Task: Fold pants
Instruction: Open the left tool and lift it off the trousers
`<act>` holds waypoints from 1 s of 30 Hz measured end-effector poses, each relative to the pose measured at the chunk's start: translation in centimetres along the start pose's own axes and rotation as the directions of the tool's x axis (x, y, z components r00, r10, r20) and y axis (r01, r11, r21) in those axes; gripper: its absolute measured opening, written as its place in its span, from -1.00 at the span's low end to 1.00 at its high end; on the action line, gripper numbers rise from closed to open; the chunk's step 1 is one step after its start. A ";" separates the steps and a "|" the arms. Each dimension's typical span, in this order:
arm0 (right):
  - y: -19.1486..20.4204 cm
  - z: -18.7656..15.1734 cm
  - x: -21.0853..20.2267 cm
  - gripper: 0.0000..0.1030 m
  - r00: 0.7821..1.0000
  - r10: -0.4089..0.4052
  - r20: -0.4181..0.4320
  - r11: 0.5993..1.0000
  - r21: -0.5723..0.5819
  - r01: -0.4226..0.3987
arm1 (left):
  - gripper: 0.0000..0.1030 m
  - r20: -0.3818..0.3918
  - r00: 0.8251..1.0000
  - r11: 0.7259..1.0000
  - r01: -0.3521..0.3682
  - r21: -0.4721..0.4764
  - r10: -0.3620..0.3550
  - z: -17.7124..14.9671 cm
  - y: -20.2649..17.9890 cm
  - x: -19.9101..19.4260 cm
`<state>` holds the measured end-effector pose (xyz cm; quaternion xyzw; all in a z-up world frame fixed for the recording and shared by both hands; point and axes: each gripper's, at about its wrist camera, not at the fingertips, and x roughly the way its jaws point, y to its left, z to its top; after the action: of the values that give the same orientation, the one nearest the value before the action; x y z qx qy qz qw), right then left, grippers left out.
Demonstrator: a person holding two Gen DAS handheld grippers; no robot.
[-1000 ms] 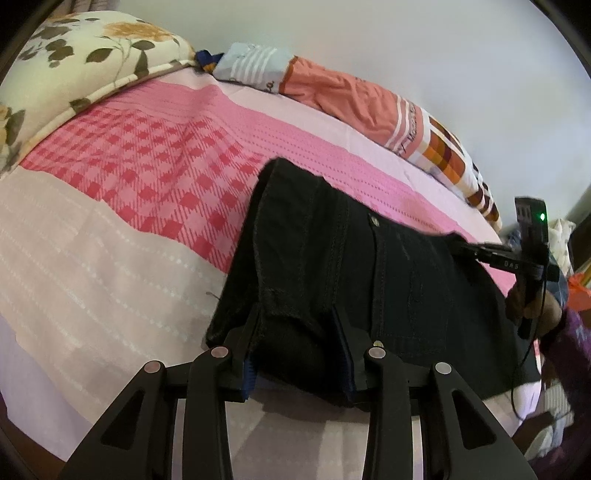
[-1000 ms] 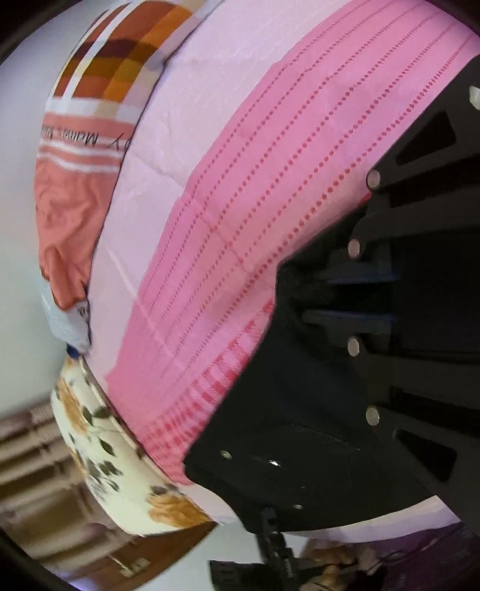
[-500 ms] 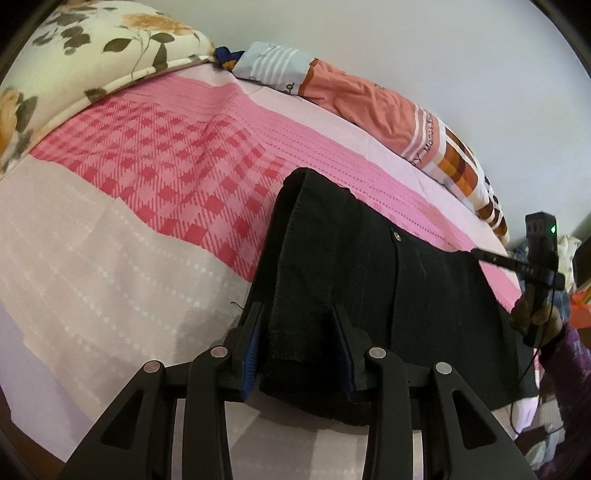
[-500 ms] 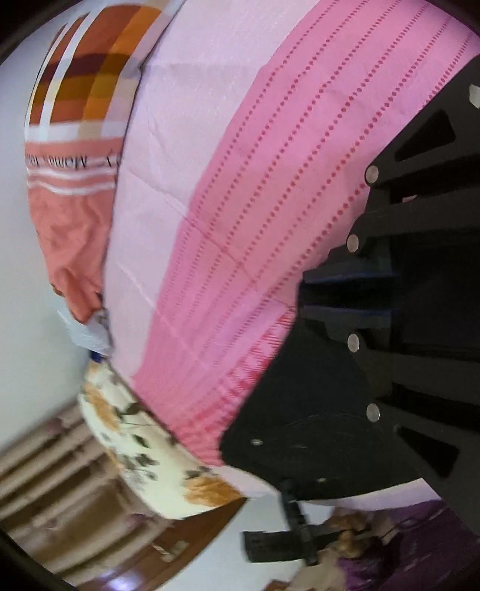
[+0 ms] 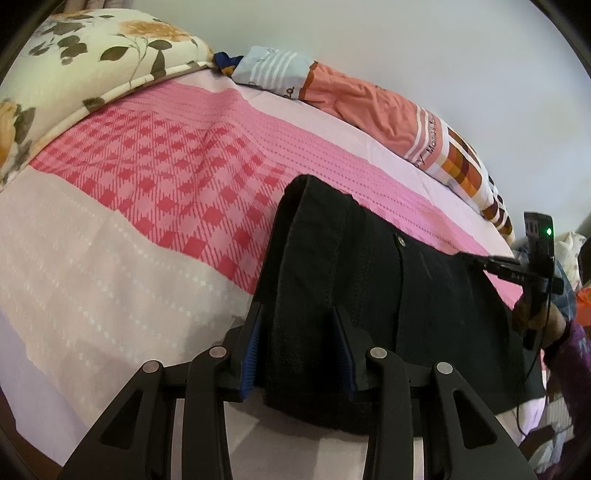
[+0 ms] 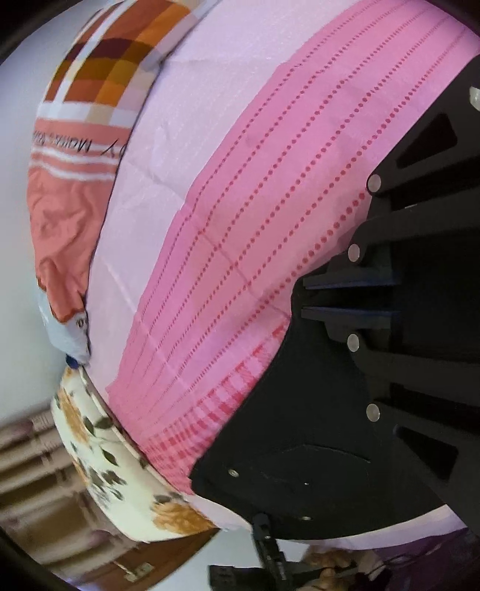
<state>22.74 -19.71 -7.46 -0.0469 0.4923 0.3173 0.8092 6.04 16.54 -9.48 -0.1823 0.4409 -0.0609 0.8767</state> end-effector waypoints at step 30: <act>-6.5 -1.4 -0.6 -0.11 0.954 0.274 0.122 0.893 0.335 -0.299 | 0.22 -0.207 0.954 0.948 0.156 -0.279 -0.218 -2.3 3.6 -3.2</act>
<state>25.07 -25.68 -9.24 0.1821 0.5132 0.3418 0.7659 2.07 20.09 -9.72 -0.3280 0.5263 -0.1073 0.7771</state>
